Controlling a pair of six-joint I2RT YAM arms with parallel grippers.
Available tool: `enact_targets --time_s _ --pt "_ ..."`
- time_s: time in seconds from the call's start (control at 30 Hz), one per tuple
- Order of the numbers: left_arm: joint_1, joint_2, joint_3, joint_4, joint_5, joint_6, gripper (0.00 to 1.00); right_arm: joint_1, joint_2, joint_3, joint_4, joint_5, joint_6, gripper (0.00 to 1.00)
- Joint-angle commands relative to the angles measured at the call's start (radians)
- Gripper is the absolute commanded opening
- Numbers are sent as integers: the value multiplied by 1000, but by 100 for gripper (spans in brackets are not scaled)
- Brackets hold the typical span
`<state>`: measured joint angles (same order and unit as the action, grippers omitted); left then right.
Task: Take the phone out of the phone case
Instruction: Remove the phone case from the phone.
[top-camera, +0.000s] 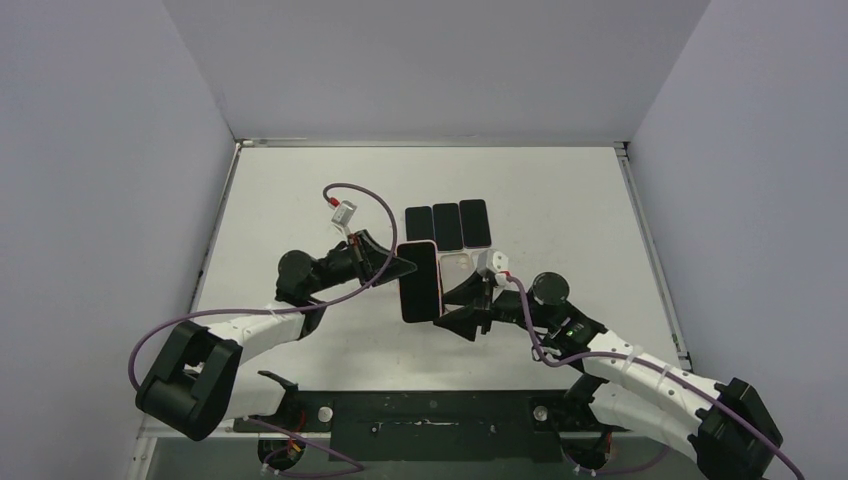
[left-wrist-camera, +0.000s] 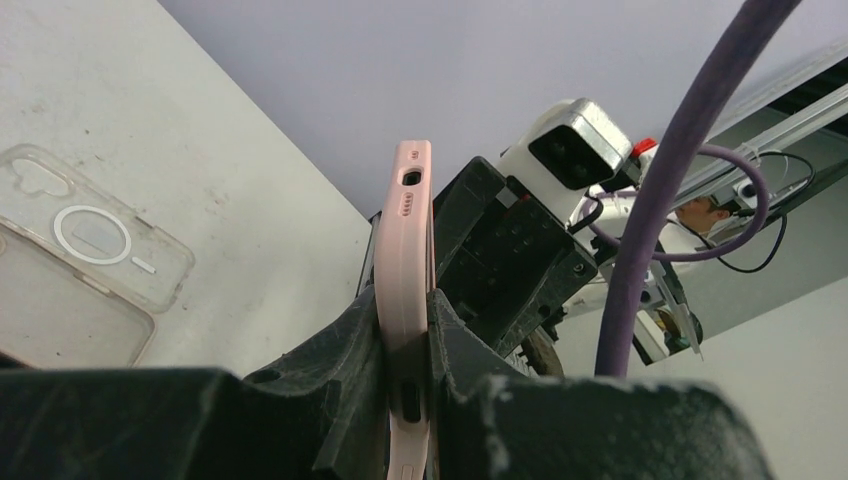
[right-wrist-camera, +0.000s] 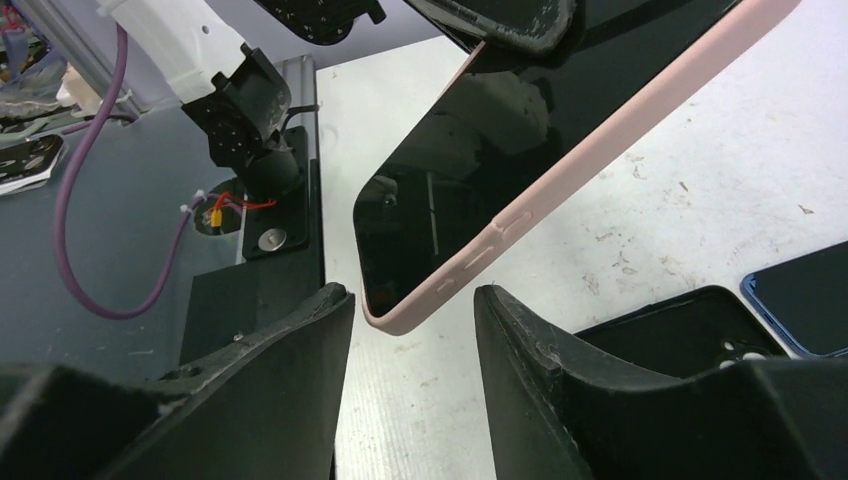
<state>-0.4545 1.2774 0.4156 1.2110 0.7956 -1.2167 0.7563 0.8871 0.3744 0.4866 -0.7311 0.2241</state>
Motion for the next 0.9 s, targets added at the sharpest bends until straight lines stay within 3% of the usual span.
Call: enact_targets --time_s 0.0,0.4,0.67,0.87 --pt "5 -26 66 35 54 32 0 -12 27 79 -28 -86 -36 47" --pt "2 -21 83 42 67 27 0 -14 115 123 -68 -186 -77 40" --pt "-9 -15 88 58 70 6 0 -23 166 139 -67 -226 -121 19" --pt "-14 4 80 114 52 -58 0 -20 172 141 -93 -244 -255 3"
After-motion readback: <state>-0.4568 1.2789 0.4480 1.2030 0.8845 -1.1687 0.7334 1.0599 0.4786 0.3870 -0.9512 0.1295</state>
